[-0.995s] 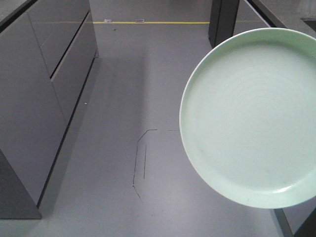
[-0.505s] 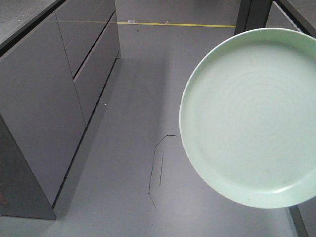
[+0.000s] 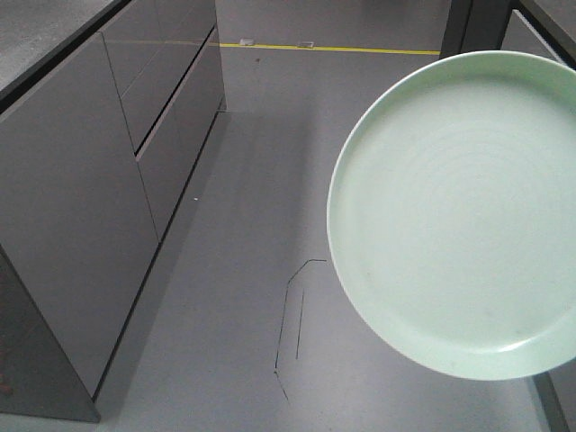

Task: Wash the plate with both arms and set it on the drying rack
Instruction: 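Drive along the cabinets carrying the plate in the right gripper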

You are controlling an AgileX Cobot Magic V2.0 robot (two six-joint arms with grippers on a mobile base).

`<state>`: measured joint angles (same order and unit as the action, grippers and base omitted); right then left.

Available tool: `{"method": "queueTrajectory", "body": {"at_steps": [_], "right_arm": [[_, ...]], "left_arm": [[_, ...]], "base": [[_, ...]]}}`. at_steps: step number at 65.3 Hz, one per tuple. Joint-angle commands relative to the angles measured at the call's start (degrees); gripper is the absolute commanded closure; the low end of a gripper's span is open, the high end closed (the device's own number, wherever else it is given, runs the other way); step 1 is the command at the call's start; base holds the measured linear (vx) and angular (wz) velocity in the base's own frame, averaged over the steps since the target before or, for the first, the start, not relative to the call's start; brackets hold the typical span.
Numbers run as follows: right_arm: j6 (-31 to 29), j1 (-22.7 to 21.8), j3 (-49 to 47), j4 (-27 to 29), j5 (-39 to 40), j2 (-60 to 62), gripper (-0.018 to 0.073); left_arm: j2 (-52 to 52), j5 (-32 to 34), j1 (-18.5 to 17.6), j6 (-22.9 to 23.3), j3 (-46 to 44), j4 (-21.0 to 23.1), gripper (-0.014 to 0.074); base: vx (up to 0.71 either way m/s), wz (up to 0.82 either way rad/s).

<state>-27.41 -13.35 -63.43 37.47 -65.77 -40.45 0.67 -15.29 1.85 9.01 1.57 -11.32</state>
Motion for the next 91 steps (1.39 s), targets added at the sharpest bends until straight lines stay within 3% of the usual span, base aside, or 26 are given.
{"method": "queueTrajectory", "body": {"at_steps": [1,91], "right_arm": [[-0.14,-0.02,-1.37,2.22,3.14,-0.34,0.0566],[-0.14,-0.02,-1.37,2.22,3.14,-0.34,0.0566]], "left_arm": [[0.82,4.51,-0.03,0.27,1.08,-0.09,0.0603],[0.82,4.51,-0.03,0.27,1.08,-0.09,0.0603]], "base": [[0.17,0.05],[0.16,0.04]]}}
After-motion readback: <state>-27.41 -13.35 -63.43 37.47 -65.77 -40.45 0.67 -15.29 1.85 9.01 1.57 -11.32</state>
